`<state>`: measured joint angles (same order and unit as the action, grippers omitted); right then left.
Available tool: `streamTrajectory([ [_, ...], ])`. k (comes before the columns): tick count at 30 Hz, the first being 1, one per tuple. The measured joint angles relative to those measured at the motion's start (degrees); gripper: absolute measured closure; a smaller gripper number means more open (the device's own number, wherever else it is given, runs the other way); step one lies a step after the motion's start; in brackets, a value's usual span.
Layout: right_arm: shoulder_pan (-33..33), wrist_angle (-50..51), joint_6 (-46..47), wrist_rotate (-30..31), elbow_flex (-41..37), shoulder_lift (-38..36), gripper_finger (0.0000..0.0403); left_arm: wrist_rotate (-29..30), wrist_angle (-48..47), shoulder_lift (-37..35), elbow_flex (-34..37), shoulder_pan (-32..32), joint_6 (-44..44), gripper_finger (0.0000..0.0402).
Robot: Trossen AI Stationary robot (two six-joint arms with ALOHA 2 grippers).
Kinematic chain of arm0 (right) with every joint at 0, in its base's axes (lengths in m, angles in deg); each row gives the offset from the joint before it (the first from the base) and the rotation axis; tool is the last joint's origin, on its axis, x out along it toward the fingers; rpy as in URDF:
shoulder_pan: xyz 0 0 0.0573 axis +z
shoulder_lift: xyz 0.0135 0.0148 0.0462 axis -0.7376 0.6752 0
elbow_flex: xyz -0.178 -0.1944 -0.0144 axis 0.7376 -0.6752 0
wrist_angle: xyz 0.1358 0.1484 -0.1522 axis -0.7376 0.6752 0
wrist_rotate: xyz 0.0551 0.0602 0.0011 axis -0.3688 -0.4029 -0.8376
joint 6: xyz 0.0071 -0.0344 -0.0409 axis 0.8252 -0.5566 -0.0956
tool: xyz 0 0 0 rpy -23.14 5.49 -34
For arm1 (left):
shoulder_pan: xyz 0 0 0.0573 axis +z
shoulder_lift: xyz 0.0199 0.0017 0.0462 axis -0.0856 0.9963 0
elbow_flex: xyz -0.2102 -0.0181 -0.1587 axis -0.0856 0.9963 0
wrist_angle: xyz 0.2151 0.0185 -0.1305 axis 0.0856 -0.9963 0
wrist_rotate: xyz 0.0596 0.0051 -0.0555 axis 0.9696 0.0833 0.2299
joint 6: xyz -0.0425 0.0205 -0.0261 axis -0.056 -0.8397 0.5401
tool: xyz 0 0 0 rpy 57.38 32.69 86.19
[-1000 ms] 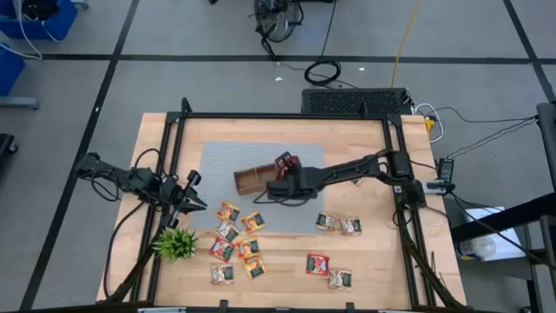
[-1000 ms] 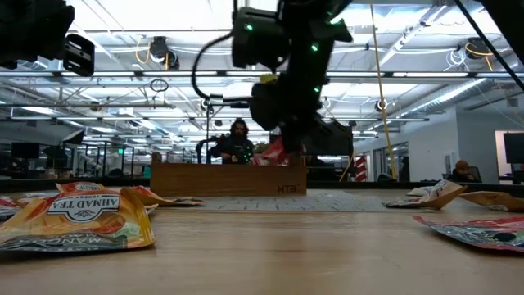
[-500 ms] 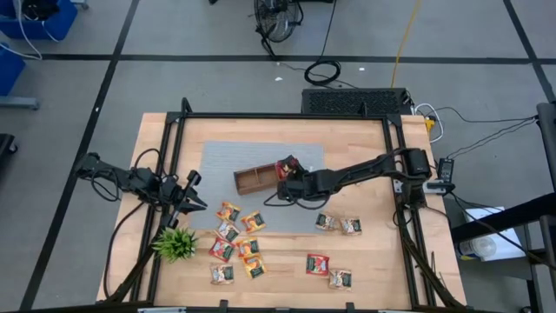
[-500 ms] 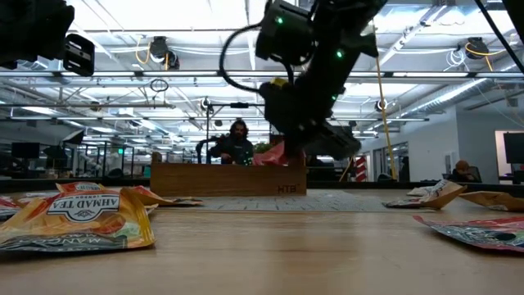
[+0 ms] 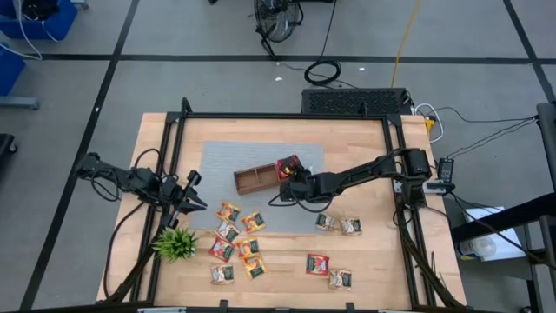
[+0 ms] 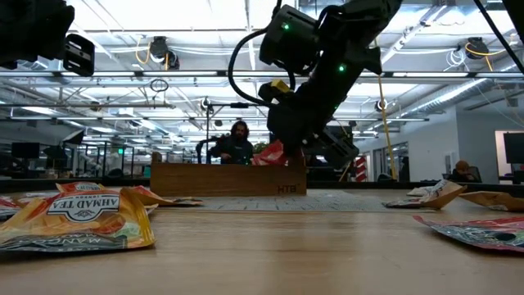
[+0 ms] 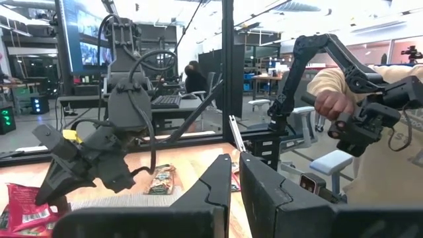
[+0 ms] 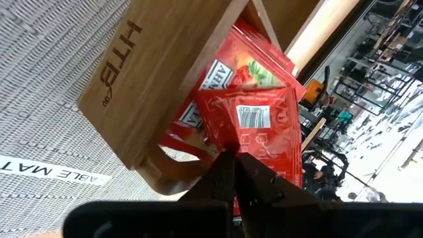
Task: Pick & Place Tea
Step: Put the red tea bag into the wooden organizer
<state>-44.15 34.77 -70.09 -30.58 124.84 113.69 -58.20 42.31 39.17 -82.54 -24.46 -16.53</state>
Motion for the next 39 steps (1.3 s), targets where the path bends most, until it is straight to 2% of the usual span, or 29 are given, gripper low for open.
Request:
streamTrajectory([
  [10, -0.02, -0.65, 0.13, -2.81, -0.95, -0.06, 0.0403, 0.00, 0.00, 0.02, 0.00, 0.00, 0.00, 0.0366],
  [19, 0.52, -3.24, 0.97, -1.01, -3.38, -0.11, 0.0399, 0.00, 0.02, 0.00, 0.00, 0.00, 0.00, 0.0366],
  [27, 2.42, -2.78, 1.31, -0.19, -3.52, -0.70, 0.0363, 0.00, 0.01, 0.01, 0.00, 0.00, 0.00, 0.0366],
  [34, 3.10, -3.13, 1.39, 0.14, -3.52, -0.70, 0.0314, 0.00, 0.02, 0.02, 0.00, 0.02, 0.00, 0.0366],
  [39, 3.13, -3.52, 3.06, 2.27, -3.52, -0.70, 0.0287, 0.00, 0.01, 0.02, 0.00, 0.01, 0.00, 0.0366],
])
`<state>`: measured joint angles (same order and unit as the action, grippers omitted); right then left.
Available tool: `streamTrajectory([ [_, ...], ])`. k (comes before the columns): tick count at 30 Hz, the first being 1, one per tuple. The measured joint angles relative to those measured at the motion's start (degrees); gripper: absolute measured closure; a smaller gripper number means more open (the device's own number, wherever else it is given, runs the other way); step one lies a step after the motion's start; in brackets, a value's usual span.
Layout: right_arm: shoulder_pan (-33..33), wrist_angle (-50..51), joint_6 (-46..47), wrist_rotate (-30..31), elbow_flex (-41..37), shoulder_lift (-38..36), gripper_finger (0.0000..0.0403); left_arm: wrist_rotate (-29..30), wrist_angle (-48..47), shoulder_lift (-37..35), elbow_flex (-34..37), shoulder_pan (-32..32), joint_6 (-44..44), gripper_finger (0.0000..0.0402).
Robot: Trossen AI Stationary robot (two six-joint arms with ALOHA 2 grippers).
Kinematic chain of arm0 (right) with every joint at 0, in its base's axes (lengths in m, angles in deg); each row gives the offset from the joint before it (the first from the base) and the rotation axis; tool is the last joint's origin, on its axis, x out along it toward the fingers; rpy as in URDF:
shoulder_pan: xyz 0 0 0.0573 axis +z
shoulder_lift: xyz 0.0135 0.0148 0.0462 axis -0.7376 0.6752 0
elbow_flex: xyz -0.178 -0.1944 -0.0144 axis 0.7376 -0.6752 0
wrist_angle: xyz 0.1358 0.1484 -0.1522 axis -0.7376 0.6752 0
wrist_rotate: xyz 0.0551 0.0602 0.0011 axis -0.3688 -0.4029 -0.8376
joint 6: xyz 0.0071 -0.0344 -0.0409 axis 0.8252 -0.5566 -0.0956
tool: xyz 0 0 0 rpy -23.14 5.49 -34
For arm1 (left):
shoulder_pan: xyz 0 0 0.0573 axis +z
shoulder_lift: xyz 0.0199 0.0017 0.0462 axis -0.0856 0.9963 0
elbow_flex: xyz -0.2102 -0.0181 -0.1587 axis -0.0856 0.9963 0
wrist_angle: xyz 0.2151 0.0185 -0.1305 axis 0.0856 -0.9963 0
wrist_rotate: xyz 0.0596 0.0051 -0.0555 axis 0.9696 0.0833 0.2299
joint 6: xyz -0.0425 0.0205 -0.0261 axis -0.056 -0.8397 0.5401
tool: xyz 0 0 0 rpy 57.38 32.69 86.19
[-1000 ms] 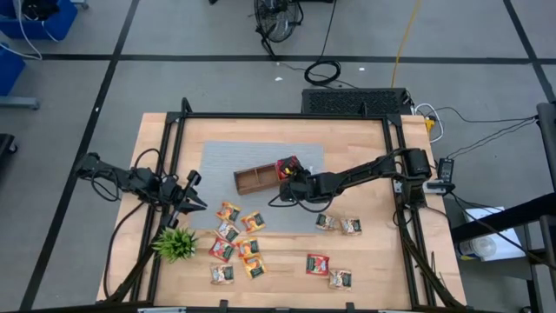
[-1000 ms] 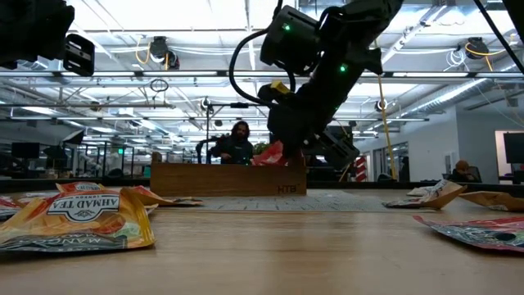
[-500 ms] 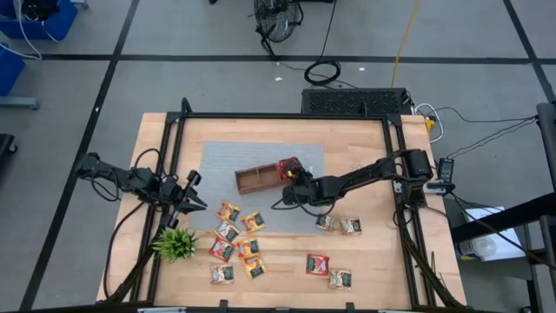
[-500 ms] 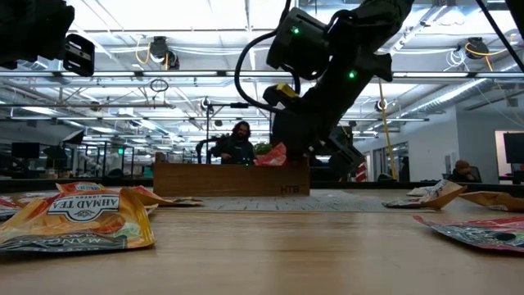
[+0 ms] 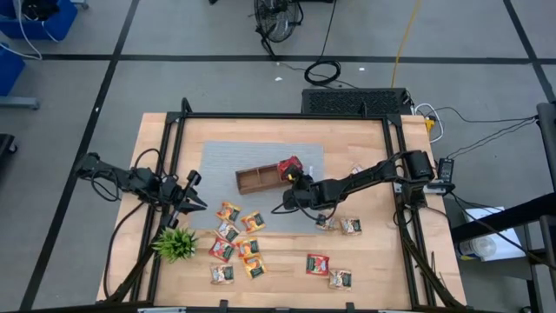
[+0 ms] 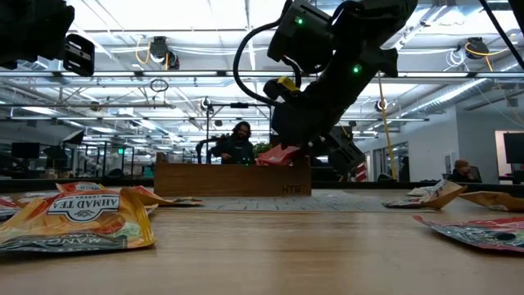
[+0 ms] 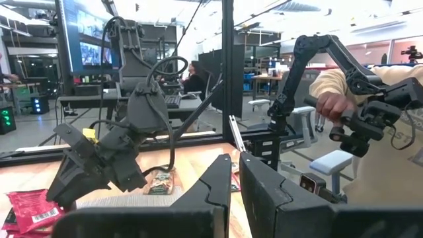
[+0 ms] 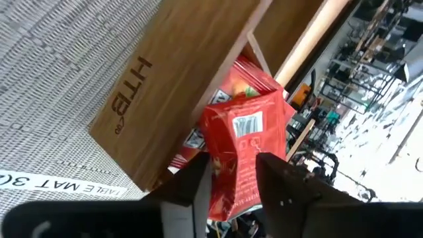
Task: Pick & Place Tea
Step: Put the red tea bag into the wooden organizer
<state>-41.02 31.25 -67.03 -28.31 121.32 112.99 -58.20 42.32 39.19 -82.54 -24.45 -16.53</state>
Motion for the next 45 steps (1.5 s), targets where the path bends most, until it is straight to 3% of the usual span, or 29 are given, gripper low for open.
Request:
streamTrajectory([
  [8, 2.32, -2.47, 3.68, 2.10, 0.00, -3.66, 0.0273, 0.00, 0.01, -0.01, 0.00, -0.01, 0.00, 0.0366],
  [12, 3.99, -4.83, 9.99, -0.33, 0.02, -8.29, 0.0273, 0.00, 0.00, -0.02, 0.00, 0.01, 0.00, 0.0366],
  [17, -0.71, 0.66, 28.75, -13.73, 2.60, -15.90, 0.0273, 0.00, -0.01, -0.02, 0.00, 0.01, 0.00, 0.0366],
  [22, -14.13, 17.43, 48.80, -38.08, 11.97, -17.19, 0.0273, 0.00, 0.01, -0.01, 0.00, -0.01, 0.00, 0.0366],
  [25, -21.41, 19.29, 55.15, -52.28, 13.41, -16.94, 0.0273, 0.00, -0.01, -0.02, 0.00, -0.01, 0.00, 0.0366],
  [28, -26.37, 19.70, 58.07, -59.94, 11.82, -16.92, 0.0273, 0.00, -0.03, -0.02, 0.00, -0.01, 0.00, 0.0366],
  [32, -29.02, 15.80, 60.75, -66.92, 6.62, -16.87, 0.0273, 0.00, -0.01, -0.01, 0.00, -0.01, 0.00, 0.0366],
  [37, -28.92, 6.92, 61.57, -68.37, -0.61, -16.81, 0.0273, 0.00, -0.01, -0.02, 0.00, 0.01, 0.00, 0.0366],
  [45, -28.70, -0.69, 65.31, -71.66, -4.31, -16.22, 0.0273, 0.00, -0.01, 0.00, 0.00, -0.01, 0.00, 0.0366],
])
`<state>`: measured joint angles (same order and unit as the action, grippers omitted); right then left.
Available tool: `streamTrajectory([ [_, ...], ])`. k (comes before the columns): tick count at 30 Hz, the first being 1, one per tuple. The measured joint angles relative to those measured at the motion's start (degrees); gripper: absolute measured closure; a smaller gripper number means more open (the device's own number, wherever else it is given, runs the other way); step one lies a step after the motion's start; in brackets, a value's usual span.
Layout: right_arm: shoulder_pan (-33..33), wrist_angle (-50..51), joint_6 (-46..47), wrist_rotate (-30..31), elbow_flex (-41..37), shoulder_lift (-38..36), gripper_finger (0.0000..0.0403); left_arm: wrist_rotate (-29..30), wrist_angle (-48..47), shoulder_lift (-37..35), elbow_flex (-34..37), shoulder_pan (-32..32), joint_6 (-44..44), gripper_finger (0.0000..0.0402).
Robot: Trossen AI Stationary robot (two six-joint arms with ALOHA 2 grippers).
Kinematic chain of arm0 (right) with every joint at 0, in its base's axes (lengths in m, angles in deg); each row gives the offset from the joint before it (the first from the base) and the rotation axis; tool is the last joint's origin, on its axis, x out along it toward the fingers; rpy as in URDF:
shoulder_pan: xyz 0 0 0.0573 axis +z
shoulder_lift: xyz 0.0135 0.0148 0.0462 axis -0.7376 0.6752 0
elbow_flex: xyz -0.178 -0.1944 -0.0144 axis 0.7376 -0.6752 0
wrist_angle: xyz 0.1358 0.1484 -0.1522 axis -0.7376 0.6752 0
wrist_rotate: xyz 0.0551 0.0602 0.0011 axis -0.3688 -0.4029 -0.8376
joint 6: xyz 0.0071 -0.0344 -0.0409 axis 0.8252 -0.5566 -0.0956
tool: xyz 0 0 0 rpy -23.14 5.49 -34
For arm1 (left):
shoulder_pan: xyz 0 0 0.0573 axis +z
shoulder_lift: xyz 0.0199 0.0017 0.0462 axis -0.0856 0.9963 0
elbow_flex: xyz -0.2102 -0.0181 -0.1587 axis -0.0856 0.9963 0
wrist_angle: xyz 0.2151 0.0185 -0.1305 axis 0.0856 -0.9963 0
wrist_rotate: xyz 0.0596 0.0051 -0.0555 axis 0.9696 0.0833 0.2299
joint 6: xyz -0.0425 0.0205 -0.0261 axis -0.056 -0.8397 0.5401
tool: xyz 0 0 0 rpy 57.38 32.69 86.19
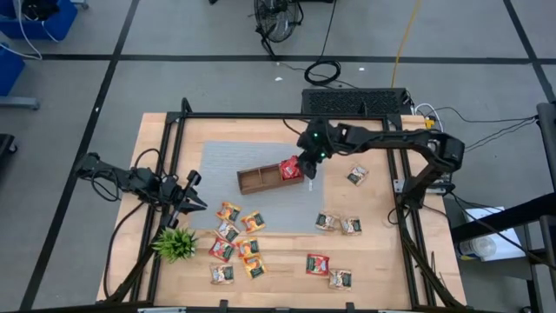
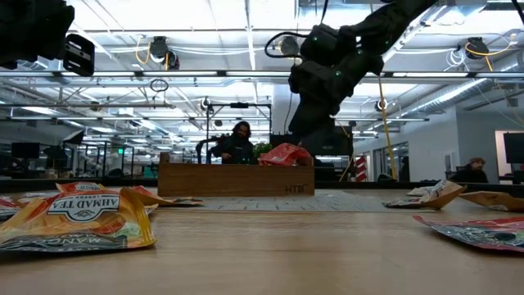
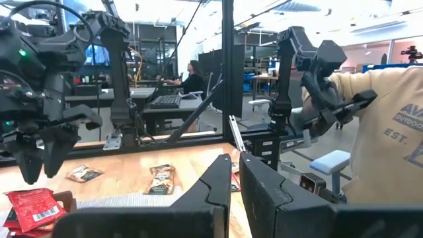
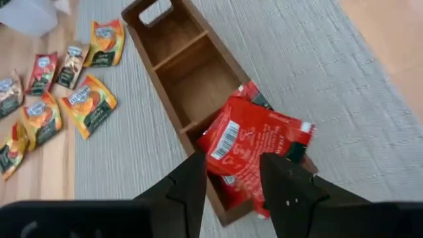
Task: Pick & Place Tea
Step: Put the red tea bag into the wooden organizer
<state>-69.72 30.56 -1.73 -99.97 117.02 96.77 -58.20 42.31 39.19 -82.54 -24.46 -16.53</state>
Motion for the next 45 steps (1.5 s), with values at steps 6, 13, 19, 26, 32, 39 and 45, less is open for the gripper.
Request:
streamTrajectory([
  [6, 0.18, -1.75, 0.06, -1.38, -0.06, 4.29, 0.0273, 0.00, 0.01, -0.01, 0.00, 0.02, 0.00, 0.0366],
  [13, 0.18, -1.67, -0.06, -3.04, -0.04, 3.71, 0.0273, 0.00, 0.02, -0.02, 0.00, 0.02, 0.00, 0.0366],
  [19, 0.53, -1.86, -2.22, -4.18, -0.04, 2.61, 0.0311, 0.00, 0.00, -0.01, 0.00, 0.01, 0.00, 0.0366],
  [26, 2.14, -1.91, -5.48, -3.07, -0.04, 2.58, 0.0384, 0.00, 0.00, -0.02, 0.00, 0.00, 0.00, 0.0366],
  [32, 5.52, -1.22, -6.17, 0.91, 1.26, 1.10, 0.0367, 0.00, 0.01, -0.02, 0.00, 0.01, 0.00, 0.0366],
  [39, 10.37, 6.03, -14.70, 13.26, 6.22, 4.77, 0.0400, 0.00, 0.00, -0.02, 0.00, 0.02, 0.00, 0.0366],
  [45, 9.71, 7.39, -17.64, 15.73, 7.43, 9.95, 0.0402, 0.02, 0.13, -0.02, 0.02, 0.02, 0.00, 0.0366],
])
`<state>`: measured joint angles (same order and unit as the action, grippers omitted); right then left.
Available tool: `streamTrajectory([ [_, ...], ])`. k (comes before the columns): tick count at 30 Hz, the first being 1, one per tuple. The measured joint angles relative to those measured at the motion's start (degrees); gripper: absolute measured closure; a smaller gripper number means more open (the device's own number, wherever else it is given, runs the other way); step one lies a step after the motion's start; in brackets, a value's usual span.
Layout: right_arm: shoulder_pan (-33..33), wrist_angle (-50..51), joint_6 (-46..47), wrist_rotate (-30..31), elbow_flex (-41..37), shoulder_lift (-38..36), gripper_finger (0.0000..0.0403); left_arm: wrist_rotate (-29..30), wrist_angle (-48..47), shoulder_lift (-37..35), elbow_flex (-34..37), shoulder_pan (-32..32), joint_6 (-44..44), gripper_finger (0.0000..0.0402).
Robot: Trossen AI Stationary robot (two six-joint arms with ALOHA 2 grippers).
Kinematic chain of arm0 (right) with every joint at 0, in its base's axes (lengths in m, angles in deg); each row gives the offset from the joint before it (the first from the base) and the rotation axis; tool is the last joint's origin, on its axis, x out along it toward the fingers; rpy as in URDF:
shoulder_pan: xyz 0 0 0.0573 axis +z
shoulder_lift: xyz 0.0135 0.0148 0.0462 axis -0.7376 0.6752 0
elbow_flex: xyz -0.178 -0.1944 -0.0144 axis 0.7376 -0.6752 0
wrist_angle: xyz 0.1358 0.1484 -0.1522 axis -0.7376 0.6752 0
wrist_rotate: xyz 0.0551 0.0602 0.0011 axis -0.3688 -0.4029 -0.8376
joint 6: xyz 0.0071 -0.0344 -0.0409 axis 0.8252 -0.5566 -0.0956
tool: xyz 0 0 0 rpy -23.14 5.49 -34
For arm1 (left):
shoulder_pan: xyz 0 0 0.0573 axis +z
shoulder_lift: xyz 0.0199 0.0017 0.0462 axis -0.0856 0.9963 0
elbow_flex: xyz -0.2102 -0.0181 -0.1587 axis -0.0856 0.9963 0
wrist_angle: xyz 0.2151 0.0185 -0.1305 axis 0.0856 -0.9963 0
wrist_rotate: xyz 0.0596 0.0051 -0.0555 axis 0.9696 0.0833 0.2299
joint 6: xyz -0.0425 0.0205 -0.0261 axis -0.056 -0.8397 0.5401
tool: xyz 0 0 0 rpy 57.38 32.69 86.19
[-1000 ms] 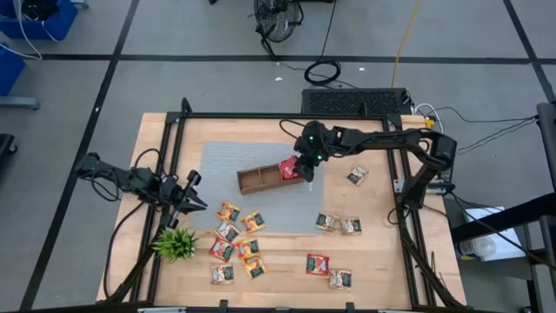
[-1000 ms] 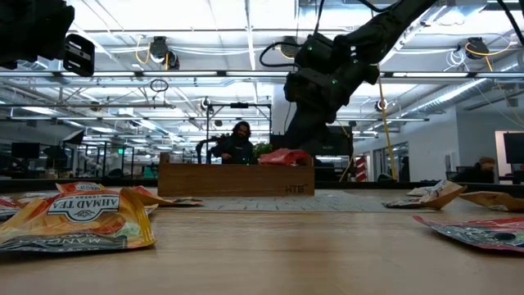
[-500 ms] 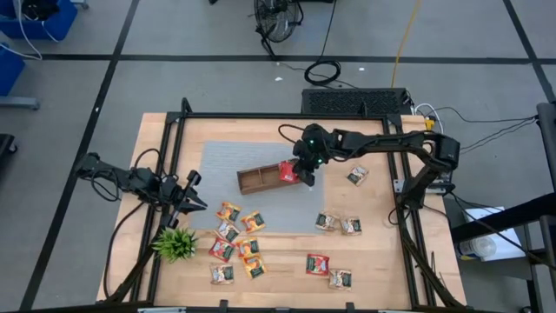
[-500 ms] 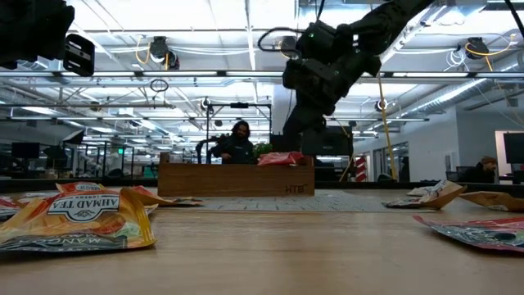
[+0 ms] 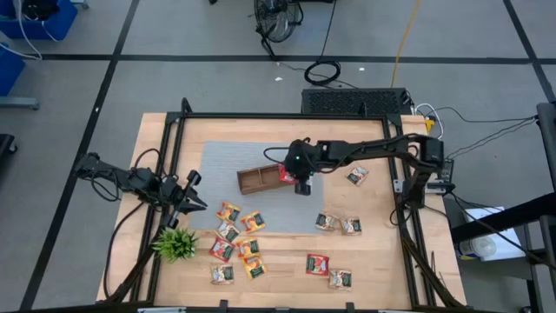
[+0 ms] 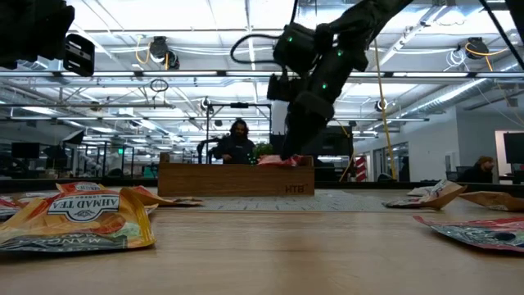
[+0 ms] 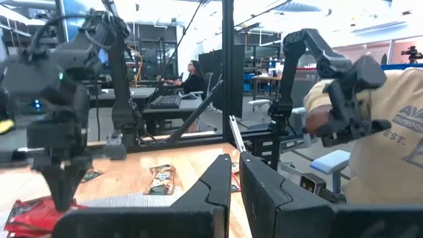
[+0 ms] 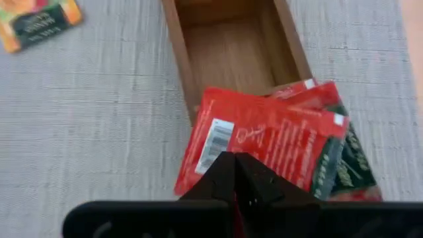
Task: Pick & Place Tea
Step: Put the red tea bag into the wooden organizer
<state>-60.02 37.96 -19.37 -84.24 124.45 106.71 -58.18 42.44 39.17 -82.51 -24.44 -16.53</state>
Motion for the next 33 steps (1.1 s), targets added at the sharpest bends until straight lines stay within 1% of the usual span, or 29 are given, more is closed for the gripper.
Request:
streamTrajectory([
  [2, -0.48, 0.23, -0.47, 0.08, 0.05, 1.11, 0.0402, -0.02, -0.04, 0.02, 0.00, 0.00, 0.00, 0.0366],
  [4, -0.59, 0.83, -1.17, 1.88, 0.09, 1.40, 0.0402, -0.02, -0.05, 0.01, 0.00, -0.02, 0.00, 0.0366],
  [12, 1.30, 1.24, -6.45, 16.75, 0.04, -0.14, 0.0403, 0.00, -0.10, 0.00, 0.00, 0.00, 0.00, 0.0366],
  [13, 1.52, 1.24, -7.12, 17.82, 0.02, -0.06, 0.0403, 0.00, -0.11, 0.00, 0.00, 0.00, 0.00, 0.0366],
  [26, 4.28, 1.22, -8.21, 14.81, -0.04, 1.38, 0.0403, -0.02, -0.11, 0.02, 0.00, 0.00, 0.00, 0.0366],
  [30, 3.75, 1.20, -5.55, 14.63, -0.43, 1.37, 0.0403, -0.02, -0.11, 0.02, 0.00, -0.01, 0.00, 0.0366],
  [33, 3.11, -0.99, -4.53, 14.59, -2.26, 1.27, 0.0403, -0.02, -0.13, 0.02, 0.00, -0.02, 0.00, 0.0366],
])
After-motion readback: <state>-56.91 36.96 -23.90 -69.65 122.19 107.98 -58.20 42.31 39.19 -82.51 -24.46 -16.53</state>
